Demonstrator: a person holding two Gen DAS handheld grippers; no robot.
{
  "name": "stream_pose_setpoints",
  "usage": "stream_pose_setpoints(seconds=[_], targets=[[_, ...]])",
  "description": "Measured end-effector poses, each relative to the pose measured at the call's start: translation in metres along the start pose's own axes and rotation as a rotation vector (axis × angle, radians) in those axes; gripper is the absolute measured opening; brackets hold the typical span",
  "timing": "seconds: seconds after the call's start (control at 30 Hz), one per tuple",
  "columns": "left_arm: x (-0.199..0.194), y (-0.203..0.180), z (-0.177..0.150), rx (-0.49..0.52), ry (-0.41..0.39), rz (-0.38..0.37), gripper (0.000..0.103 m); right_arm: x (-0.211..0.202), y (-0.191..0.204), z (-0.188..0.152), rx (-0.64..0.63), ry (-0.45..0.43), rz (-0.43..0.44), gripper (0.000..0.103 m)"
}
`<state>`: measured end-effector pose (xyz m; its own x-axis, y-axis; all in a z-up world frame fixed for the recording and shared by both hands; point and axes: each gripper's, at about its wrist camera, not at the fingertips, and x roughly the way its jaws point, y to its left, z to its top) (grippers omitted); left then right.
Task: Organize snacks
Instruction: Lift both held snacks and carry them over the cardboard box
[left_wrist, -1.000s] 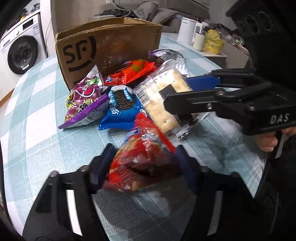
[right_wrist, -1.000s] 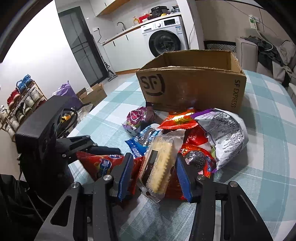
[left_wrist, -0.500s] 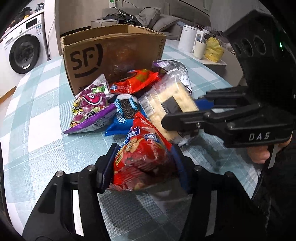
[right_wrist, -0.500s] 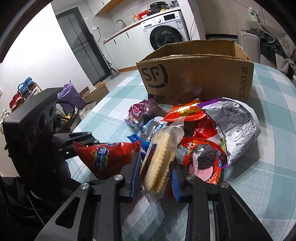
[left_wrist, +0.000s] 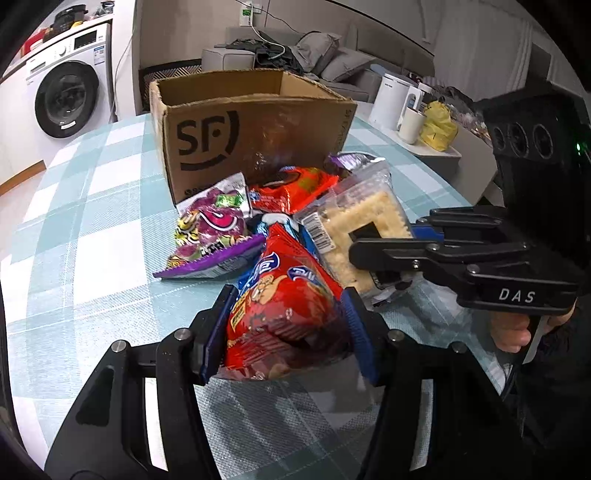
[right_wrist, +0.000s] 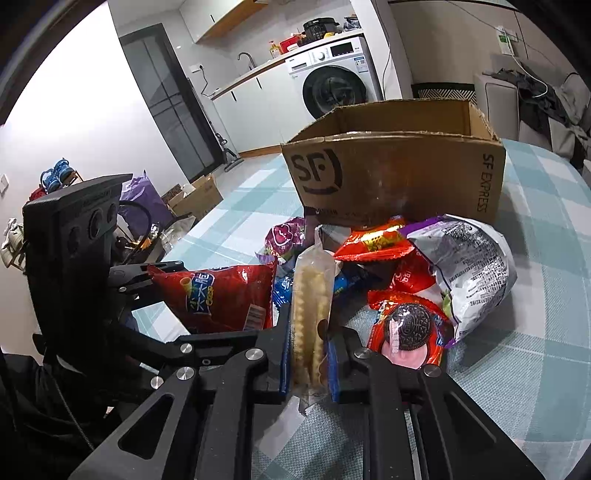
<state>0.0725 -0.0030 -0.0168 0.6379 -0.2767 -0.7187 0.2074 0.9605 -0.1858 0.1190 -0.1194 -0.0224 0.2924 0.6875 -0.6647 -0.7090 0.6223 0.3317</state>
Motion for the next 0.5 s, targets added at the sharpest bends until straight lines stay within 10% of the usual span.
stream_pose_setpoints(seconds=[0.5], targets=[[-0.025,0.01,0.005,-0.053,-0.064,0.018,0.055,-0.027,-0.001,0.002,0.016,-0.082,0.011,0.016]])
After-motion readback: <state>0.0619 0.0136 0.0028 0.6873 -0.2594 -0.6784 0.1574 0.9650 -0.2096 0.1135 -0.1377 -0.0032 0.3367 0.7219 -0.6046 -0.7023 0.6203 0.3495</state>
